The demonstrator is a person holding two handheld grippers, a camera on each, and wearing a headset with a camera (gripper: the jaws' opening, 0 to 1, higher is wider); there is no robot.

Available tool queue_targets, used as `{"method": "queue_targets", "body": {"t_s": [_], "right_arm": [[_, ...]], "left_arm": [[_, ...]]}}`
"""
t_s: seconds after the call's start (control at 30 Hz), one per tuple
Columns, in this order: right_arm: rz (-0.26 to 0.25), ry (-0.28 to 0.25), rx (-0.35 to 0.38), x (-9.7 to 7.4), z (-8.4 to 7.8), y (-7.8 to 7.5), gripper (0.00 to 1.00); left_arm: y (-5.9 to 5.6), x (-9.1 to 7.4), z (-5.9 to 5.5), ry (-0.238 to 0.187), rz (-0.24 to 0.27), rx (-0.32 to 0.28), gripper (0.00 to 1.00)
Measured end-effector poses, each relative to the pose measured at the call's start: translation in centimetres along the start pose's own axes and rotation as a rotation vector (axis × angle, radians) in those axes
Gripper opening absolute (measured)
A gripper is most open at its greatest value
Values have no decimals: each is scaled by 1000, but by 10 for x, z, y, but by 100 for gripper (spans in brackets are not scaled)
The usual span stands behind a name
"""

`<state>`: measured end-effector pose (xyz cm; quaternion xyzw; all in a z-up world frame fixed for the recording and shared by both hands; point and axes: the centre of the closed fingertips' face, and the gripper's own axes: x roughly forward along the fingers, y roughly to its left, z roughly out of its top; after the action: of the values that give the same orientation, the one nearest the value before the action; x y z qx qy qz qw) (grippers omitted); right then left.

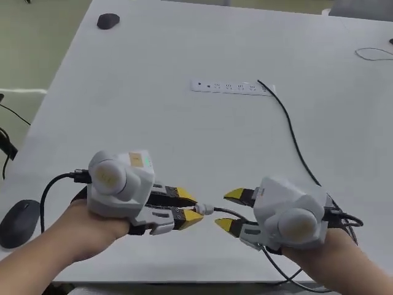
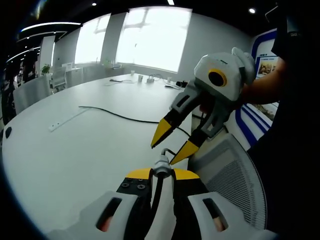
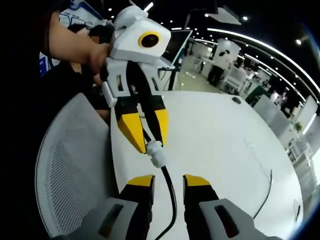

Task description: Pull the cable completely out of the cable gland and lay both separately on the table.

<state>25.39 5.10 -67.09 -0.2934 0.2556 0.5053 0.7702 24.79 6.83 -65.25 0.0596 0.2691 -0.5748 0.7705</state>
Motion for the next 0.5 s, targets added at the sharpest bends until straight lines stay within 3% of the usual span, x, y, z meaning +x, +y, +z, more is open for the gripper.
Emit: {"method": "queue_targets", "body": {"t_s": [0.23,0.5], "right_arm": [[13,18,-53,4,1,4,3],[13,16,-17,4,0,3,1]], "left_arm": [[-2,1,-1,1,-6,1,15],[-2,1,-1,-2,-7,3,15]]}}
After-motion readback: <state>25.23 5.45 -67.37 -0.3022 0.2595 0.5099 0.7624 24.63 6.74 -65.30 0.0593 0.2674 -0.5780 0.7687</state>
